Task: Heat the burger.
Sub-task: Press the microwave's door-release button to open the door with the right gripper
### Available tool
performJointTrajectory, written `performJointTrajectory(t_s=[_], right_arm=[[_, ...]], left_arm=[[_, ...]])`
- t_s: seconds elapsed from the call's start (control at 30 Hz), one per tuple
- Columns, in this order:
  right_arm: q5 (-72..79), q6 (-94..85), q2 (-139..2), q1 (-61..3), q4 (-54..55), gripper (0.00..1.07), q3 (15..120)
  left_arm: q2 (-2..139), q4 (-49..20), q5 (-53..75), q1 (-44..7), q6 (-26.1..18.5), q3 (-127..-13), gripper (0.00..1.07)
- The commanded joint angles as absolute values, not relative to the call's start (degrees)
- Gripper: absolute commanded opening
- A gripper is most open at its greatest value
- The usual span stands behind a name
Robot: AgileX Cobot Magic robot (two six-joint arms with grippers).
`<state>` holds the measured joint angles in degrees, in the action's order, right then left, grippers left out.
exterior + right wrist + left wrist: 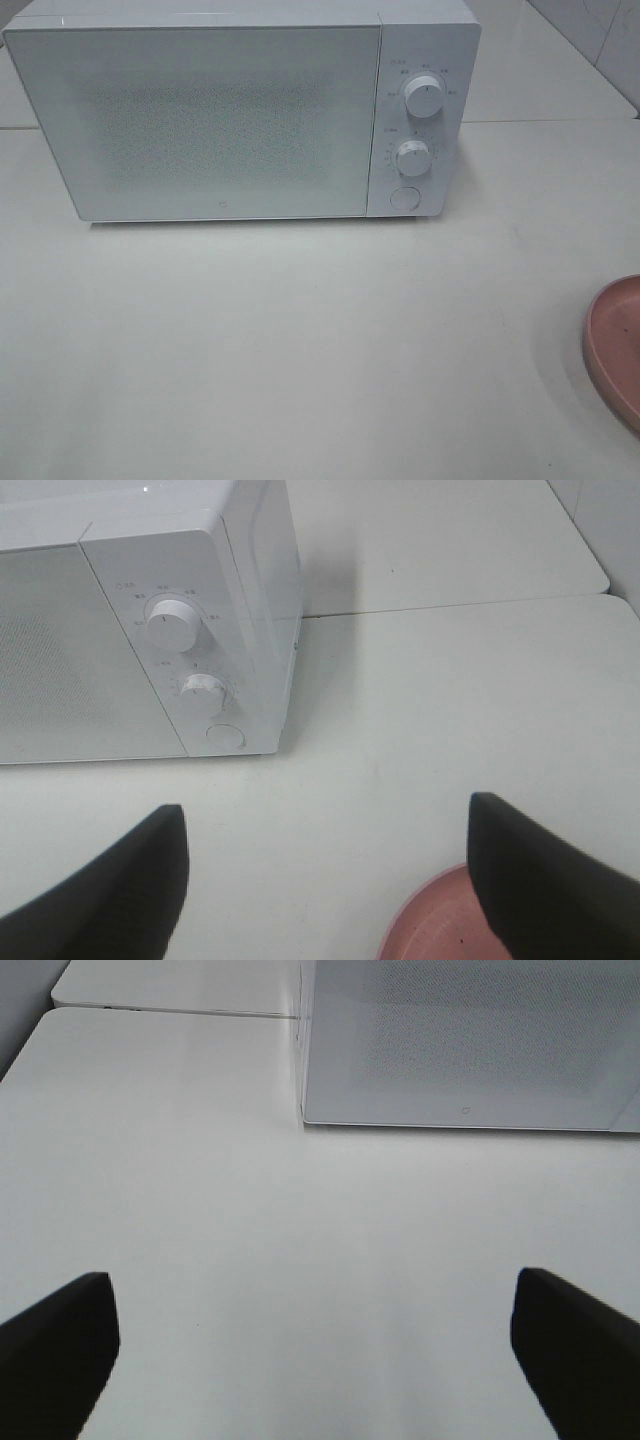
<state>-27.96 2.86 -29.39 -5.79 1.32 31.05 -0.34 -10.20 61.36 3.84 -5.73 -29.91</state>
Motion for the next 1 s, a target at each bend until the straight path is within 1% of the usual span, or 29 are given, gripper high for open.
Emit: performJointTrajectory(t_s=[0.03,0.37,0.57,0.63,0.67,0.73,0.83,0.9,0.93,1.0], right_arm=[[-24.18,2.58,-32.95,-5.67,1.43,0.73,31.34],[-16.44,2.58,-44.06,-5.67,1.03,0.73,31.34],[-9.45,2.58,-49.27,-5.67,-2.92,0.73,30.83],[0.86,2.41,-51.74,-5.67,-3.15,0.73,27.56],[0.86,2.41,-51.74,-5.67,-3.15,0.73,27.56],[10.49,2.12,-53.69,-5.67,-3.15,0.73,24.64],[12.61,2.01,-54.26,-5.67,-3.15,0.73,23.84],[19.48,1.66,-56.72,-5.67,-3.09,0.73,21.31],[19.48,1.66,-56.72,-5.67,-3.09,0.73,21.31],[28.99,1.2,-60.56,-5.67,-3.04,0.73,18.85]], left_arm=[[-1.38,-10.66,61.59,3.9,-5.9,-29.74,1.0],[-1.38,-10.66,61.59,3.9,-5.9,-29.74,1.0],[-1.38,-10.66,61.59,3.9,-5.9,-29.74,1.0],[-1.38,-10.66,61.59,3.9,-5.9,-29.74,1.0],[-1.38,-10.66,61.59,3.9,-5.9,-29.74,1.0],[-1.38,-10.66,61.59,3.9,-5.9,-29.74,1.0],[-1.38,-10.66,61.59,3.9,-5.9,-29.74,1.0],[-1.38,-10.66,61.59,3.9,-5.9,-29.74,1.0],[-1.38,-10.66,61.59,3.9,-5.9,-29.74,1.0],[-1.38,-10.66,61.59,3.9,-5.9,-29.74,1.0]])
